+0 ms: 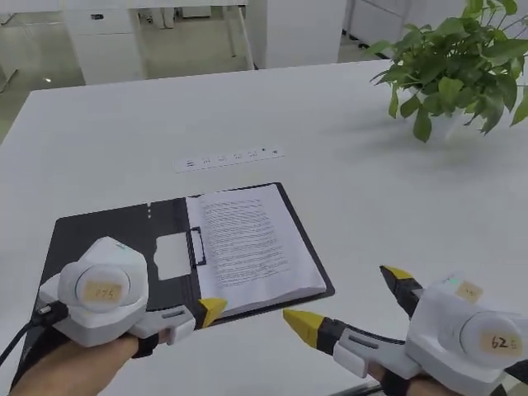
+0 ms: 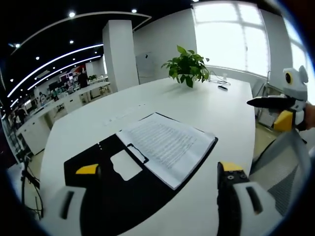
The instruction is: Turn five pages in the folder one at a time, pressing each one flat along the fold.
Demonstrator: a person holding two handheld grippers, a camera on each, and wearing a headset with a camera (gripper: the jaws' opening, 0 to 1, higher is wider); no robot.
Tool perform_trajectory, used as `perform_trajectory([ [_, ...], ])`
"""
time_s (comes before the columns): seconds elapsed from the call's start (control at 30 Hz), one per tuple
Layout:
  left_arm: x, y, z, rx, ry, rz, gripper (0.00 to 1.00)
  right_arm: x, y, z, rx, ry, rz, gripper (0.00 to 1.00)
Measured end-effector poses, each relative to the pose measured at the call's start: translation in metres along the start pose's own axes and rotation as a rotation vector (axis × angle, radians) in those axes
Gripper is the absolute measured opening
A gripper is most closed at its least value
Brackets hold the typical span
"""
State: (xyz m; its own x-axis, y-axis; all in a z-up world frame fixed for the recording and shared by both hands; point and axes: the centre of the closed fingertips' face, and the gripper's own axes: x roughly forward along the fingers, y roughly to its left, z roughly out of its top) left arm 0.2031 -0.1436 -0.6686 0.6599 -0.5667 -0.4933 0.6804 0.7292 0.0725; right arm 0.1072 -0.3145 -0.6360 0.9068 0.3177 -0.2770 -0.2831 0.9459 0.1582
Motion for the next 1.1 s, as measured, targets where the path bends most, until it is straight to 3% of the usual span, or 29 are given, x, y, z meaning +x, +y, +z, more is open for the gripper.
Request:
perform_trajectory([
  [0.17,0.014,-0.007,0.006,0.022,-0.006,-0.033,0.97,0.0,0.001,-0.001,-0.001,0.0,-0.002,1.0],
  [0.4,0.036,-0.021,0.0,0.035,0.03,-0.07,0.97,0.0,0.003,-0.003,-0.003,0.003,-0.007,1.0],
  [0.7,0.061,-0.041,-0.001,0.016,0.04,-0.104,0.97,0.001,0.009,-0.008,-0.011,0.017,-0.004,1.0],
  [1.1,0.095,-0.058,-0.003,-0.029,0.063,-0.129,0.95,0.001,0.011,-0.011,-0.012,0.024,-0.009,1.0],
])
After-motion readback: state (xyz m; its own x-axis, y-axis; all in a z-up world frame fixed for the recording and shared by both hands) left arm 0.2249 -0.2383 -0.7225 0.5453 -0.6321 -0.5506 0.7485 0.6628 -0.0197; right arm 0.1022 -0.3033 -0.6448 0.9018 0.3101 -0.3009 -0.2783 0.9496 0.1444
